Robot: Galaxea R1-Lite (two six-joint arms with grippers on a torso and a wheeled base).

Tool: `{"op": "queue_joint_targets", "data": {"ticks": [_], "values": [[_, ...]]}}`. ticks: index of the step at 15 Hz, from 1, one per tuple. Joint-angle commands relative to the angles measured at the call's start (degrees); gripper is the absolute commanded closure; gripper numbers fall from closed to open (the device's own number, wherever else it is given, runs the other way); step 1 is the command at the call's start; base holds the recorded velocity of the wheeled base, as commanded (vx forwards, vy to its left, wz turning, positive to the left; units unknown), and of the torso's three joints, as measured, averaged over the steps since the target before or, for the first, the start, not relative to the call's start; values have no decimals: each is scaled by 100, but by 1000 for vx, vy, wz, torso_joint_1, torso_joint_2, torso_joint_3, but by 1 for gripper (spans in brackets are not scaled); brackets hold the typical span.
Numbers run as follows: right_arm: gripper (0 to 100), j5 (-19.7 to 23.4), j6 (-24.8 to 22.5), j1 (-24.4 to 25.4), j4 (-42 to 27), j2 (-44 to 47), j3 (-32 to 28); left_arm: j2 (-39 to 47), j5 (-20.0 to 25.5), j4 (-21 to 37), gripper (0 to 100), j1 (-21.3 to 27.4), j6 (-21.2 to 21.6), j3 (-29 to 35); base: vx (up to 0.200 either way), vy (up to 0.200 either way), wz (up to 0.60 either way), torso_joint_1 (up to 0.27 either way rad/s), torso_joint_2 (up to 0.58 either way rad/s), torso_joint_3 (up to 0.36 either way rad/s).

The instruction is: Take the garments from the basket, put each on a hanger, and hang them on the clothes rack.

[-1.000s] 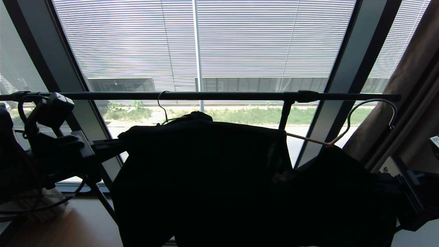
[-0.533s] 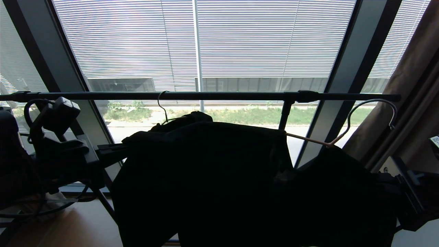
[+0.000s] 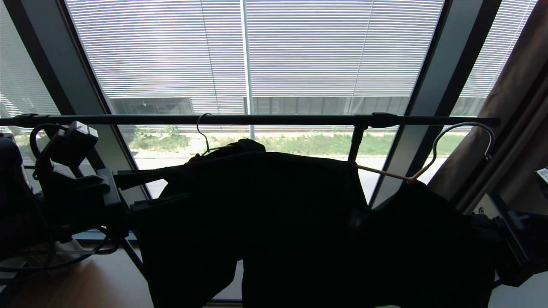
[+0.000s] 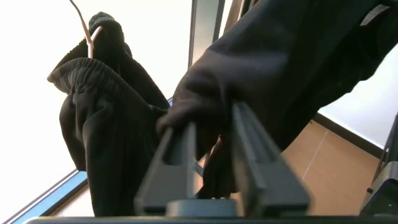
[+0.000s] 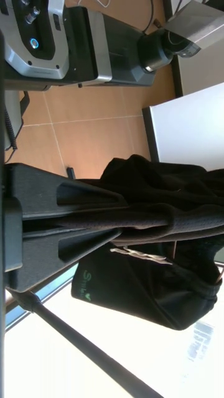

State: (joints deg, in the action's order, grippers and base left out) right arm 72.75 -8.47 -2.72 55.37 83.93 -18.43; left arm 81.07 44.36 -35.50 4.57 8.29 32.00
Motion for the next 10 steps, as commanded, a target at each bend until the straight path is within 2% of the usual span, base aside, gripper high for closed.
{"op": "queue_joint_targets", "data": {"ticks": [1, 5, 10], "values": [[100, 2, -14, -1, 9, 97, -2, -12, 2, -1, 0, 0, -12, -1, 0, 0, 0, 0, 0, 0], [100, -42, -14, 131, -9, 202, 6, -276, -15, 8, 0, 35, -56, -18, 0, 0, 0, 0, 0, 0], [100, 2, 144, -326, 27, 27, -152, -276, -6, 25, 0, -141, -170, -1, 0, 0, 0, 0, 0, 0]]}}
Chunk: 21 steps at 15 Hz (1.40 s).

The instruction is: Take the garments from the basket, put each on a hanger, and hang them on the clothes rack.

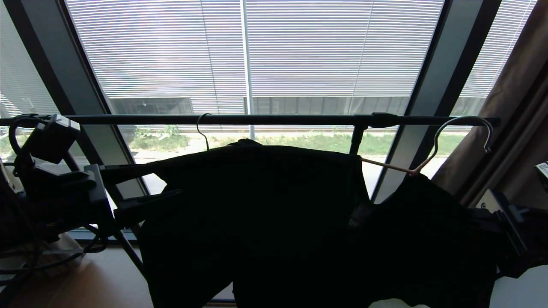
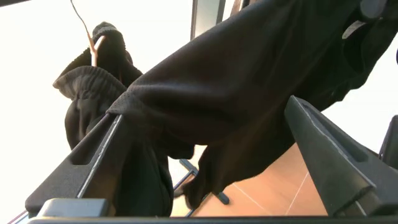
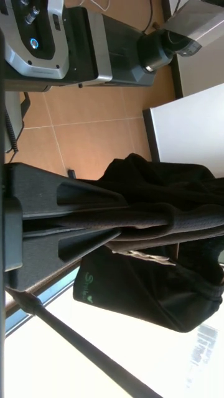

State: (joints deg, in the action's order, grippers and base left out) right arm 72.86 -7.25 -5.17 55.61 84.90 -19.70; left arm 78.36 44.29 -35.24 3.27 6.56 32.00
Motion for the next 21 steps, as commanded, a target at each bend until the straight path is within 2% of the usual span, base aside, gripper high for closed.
{"op": "queue_joint_targets", "data": {"ticks": [1, 3, 4, 9, 11, 13, 15, 17, 18, 20, 21], "values": [[100, 26, 22, -204, 2, -96, -69, 13, 1, 0, 0, -10, 3, 8, 0, 0, 0, 0, 0, 0], [100, 430, 22, -459, -7, -96, -122, 83, 1, 0, 0, -37, 3, 34, 0, 0, 0, 0, 0, 0], [100, 492, 22, -467, -7, -96, -122, 127, 1, 0, 0, -45, 3, 34, 0, 0, 0, 0, 0, 0], [100, 492, -4, -467, -33, -96, -95, 162, 1, 26, 0, 25, 12, -1, 0, 0, 0, 0, 0, 0], [100, 474, -4, -151, -68, -61, 10, 127, -34, 237, 0, 262, -5, 78, 0, 0, 0, 0, 0, 0], [100, 466, -4, 121, -77, 1, 72, 4, -61, 905, 0, 447, -5, 412, 0, 0, 0, 0, 0, 0], [100, 448, 180, 411, -103, 115, 124, -234, -386, 2426, 0, 728, -5, 1274, 0, 0, 0, 0, 0, 0], [100, 448, 383, 455, -95, 115, 116, -295, -439, 2883, 0, 825, 3, 1581, 0, 0, 0, 0, 0, 0], [100, 439, 585, 587, -95, 115, 116, -357, -447, 3164, 0, 851, 38, 1933, 0, 0, 0, 0, 0, 0], [100, 430, 620, 737, -103, 133, 151, -365, -447, 3445, 0, 956, 144, 2170, 0, 0, 0, 0, 0, 0], [100, 430, 620, 851, -95, 194, 186, -339, -447, 3700, 0, 1159, 329, 2311, 0, 0, 0, 0, 0, 0]]}}
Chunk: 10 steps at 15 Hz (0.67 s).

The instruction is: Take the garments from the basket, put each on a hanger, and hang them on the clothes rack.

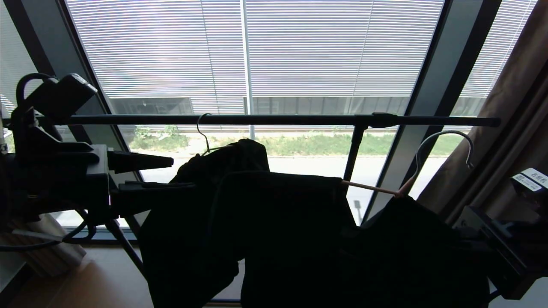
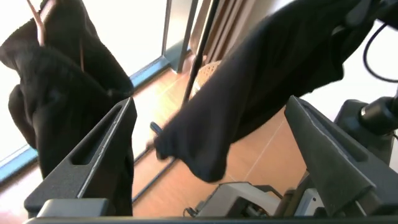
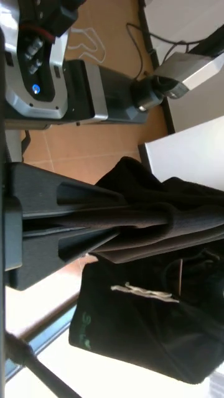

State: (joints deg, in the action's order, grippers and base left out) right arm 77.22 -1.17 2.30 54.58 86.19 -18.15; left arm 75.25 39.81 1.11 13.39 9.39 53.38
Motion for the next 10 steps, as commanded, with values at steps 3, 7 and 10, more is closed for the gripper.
{"op": "queue_joint_targets", "data": {"ticks": [3, 7, 10], "values": [[100, -5, 12, 235, 9, 100, 84, 244, -53, 390, 0, 648, 459, 489, 0, 0, 0, 0, 0, 0], [100, -5, 12, 578, 9, 109, 198, 745, -343, 575, 0, 1298, 819, 814, 0, 0, 0, 0, 0, 0], [100, -5, 12, 728, 9, 153, 251, 947, -343, 566, 0, 1694, 1223, 814, 0, 0, 0, 0, 0, 0]]}}
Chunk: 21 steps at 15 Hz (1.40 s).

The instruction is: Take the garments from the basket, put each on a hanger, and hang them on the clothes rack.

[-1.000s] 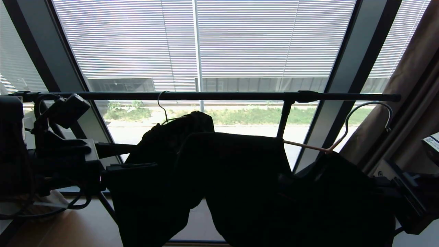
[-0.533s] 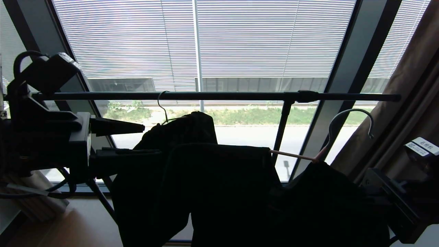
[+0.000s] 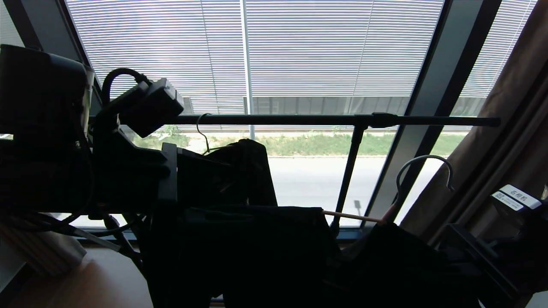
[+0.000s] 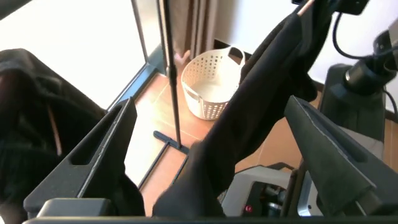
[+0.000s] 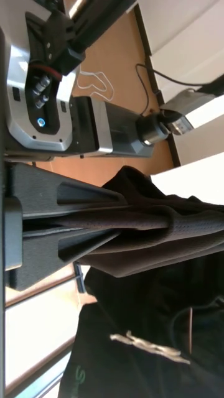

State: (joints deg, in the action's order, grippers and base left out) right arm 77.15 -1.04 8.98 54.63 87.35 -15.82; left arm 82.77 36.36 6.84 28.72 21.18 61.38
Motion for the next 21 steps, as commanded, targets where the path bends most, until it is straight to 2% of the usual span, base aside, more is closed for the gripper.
{"op": "queue_joint_targets", "data": {"ticks": [1, 9, 18, 19, 21], "values": [[100, 1, -2, 68, 4, 46, 18, 213, 2, -7, 0, 204, 71, 14, 0, 0, 0, 0, 0, 0], [100, 1, -2, 297, 4, 116, 71, 556, -7, -51, 0, 890, 141, 14, 0, 0, 0, 0, 0, 0], [100, -7, -28, 314, 13, -60, 132, 863, -15, -60, 0, 1241, 150, -3, 0, 0, 0, 0, 0, 0], [100, -7, -28, 314, 13, -69, 141, 863, -15, -60, 100, 1241, 150, -21, 0, 0, 0, 0, 0, 0], [100, -7, -28, 314, 13, -69, 141, 863, -15, -60, 100, 1241, 150, -30, 0, 0, 0, 0, 0, 0]]}}
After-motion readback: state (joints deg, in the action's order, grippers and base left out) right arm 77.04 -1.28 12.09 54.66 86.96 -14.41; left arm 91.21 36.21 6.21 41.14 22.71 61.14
